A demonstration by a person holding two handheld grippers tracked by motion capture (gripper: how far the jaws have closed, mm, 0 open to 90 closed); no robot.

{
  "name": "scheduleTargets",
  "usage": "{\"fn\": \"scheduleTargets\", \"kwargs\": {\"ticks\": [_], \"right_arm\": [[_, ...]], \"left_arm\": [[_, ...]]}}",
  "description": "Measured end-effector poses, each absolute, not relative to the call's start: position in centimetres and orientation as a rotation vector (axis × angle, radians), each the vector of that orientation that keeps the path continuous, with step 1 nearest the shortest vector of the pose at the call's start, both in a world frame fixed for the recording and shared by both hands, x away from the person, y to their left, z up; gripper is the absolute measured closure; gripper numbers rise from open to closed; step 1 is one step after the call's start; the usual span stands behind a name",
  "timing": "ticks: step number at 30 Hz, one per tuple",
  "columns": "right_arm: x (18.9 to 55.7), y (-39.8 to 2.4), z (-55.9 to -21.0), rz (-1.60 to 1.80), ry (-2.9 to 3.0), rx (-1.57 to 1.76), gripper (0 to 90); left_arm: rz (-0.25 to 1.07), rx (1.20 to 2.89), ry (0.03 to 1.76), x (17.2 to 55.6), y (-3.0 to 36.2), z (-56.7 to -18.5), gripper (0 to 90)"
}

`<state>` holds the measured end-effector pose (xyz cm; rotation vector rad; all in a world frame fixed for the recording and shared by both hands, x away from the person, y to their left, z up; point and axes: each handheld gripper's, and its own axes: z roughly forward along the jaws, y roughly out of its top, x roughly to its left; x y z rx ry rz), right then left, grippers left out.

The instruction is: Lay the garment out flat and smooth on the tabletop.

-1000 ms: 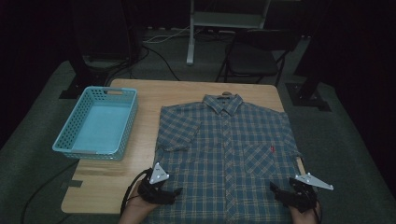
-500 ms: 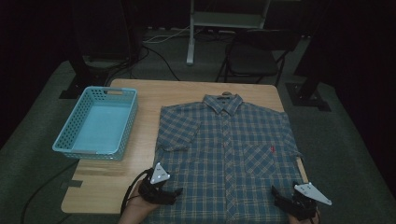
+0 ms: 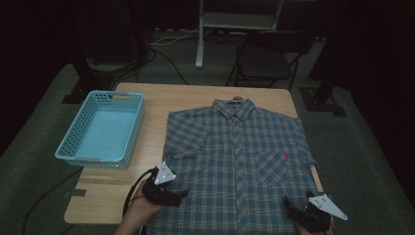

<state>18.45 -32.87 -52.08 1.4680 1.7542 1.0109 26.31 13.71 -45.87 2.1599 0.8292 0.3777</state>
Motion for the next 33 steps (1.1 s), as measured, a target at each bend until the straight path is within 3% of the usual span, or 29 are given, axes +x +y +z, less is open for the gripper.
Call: {"fn": "scheduleTargets", "kwargs": {"ticks": [10, 11, 14, 27, 33], "right_arm": [[18.5, -32.9, -52.0, 1.010, 1.758, 1.473, 13.9], [18.5, -32.9, -52.0, 1.011, 1.758, 1.473, 13.9], [18.5, -32.9, -52.0, 1.011, 1.759, 1.472, 13.9], [18.5, -33.0, -52.0, 1.014, 1.765, 1.467, 14.0], [18.5, -33.0, -52.0, 1.014, 1.766, 1.466, 14.0]], "left_arm": [[0.490, 2.086, 0.897, 34.4, 12.8, -42.5, 21.0], [0.493, 2.080, 0.906, 35.0, 12.6, -42.4, 27.4], [0.458, 2.059, 0.918, 37.2, 11.5, -42.2, 28.5], [0.475, 2.171, 0.971, 42.4, 5.5, -45.3, 28.5], [0.460, 2.237, 1.002, 43.7, 4.8, -46.9, 29.4]]}}
